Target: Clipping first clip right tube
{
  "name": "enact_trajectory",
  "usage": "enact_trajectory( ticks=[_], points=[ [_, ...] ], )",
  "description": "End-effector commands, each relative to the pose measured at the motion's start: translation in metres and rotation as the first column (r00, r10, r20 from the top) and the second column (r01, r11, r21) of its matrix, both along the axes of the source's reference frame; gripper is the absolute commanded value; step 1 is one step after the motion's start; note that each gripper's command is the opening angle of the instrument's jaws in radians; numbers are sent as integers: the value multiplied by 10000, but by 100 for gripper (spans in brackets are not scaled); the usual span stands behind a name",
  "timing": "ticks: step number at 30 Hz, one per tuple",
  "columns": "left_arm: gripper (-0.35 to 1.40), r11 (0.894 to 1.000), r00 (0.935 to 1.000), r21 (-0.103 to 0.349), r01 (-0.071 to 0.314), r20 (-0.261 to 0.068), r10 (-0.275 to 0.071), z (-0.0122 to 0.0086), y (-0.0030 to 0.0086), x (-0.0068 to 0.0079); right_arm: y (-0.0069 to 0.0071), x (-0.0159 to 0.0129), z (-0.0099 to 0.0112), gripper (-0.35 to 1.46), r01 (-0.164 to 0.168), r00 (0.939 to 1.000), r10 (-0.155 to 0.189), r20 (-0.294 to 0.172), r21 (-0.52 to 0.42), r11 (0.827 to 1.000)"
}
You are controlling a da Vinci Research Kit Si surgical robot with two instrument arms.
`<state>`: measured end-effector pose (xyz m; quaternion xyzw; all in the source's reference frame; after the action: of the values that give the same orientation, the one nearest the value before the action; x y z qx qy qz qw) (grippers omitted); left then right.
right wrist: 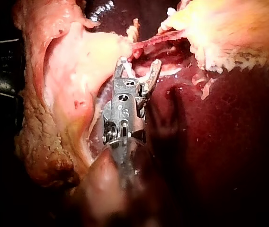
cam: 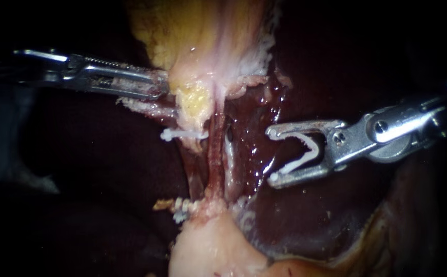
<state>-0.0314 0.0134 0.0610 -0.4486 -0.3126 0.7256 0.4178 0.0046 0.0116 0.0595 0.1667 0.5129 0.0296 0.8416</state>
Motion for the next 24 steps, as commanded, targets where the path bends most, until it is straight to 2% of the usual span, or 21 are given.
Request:
enact_trajectory(
  ticks=[1,7,12,18,24],
  points=[
    [-35,10000,10000,1,1,0,-1,-1,0,0,0,0,0,50,3,10000,-3,-1,-2,10000],
    [-35,10000,10000,31,-22,24,22,-6,1,4,0,0,0,50,3,10000,-3,-2,-2,10000],
    [-35,9999,9999,76,88,123,-89,-26,5,14,0,0,0,50,5,10000,-5,-2,-1,10000],
    [-35,9991,9989,129,409,212,-411,-60,17,32,0,-1,0,50,4,10000,-4,-2,-1,10000],
    [-35,9971,9969,91,755,217,-757,-90,36,61,0,-1,0,50,4,10000,-4,-2,0,10000]
  ],
)
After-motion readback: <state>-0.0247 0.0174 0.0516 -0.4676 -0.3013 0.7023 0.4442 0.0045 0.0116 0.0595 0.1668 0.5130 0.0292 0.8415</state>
